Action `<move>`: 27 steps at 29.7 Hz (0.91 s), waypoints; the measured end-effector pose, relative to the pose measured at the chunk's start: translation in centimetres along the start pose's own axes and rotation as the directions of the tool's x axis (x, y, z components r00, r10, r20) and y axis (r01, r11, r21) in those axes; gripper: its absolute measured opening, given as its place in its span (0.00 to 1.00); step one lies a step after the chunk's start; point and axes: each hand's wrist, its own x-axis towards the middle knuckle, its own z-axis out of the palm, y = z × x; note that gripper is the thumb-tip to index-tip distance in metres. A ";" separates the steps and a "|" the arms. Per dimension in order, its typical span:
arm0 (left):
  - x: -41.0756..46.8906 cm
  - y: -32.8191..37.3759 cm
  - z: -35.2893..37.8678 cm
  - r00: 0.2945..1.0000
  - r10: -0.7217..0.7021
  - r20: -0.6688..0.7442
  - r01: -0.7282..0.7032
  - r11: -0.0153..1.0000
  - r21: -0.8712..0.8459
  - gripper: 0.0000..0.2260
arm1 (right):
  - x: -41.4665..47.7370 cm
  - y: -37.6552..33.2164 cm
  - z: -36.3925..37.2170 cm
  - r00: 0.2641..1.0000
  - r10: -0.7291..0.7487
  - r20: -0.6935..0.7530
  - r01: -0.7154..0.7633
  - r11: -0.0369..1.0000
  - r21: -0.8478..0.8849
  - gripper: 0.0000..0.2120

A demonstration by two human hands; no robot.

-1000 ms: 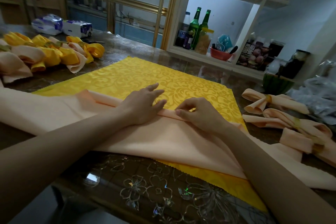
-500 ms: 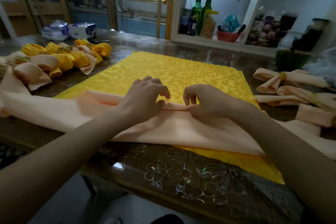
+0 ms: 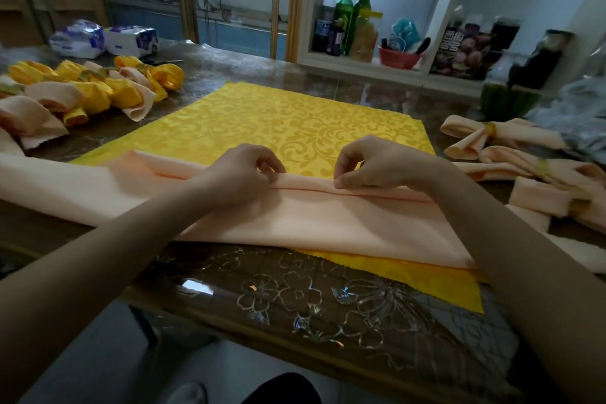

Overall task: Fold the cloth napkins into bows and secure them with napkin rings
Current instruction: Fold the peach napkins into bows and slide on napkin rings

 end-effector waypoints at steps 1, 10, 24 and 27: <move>-0.1 -0.2 -0.1 1.000 -0.007 -0.006 0.006 0.999 -0.031 0.07 | 0.0 0.1 -0.1 1.000 0.002 0.009 -0.002 1.000 -0.003 0.04; -0.1 0.3 -0.9 0.997 0.051 0.052 -0.056 0.995 0.086 0.07 | -0.5 0.9 -0.9 0.996 0.043 0.076 -0.049 0.996 0.080 0.06; -2.4 2.4 -1.4 0.977 0.031 0.211 -0.072 0.979 0.189 0.03 | -1.3 -1.0 -1.3 0.961 0.056 0.270 -0.063 0.998 0.016 0.06; -2.3 2.1 -1.4 0.979 0.016 0.205 -0.037 0.995 0.097 0.03 | -1.1 -0.9 -1.0 0.973 0.069 0.219 -0.080 0.996 0.040 0.06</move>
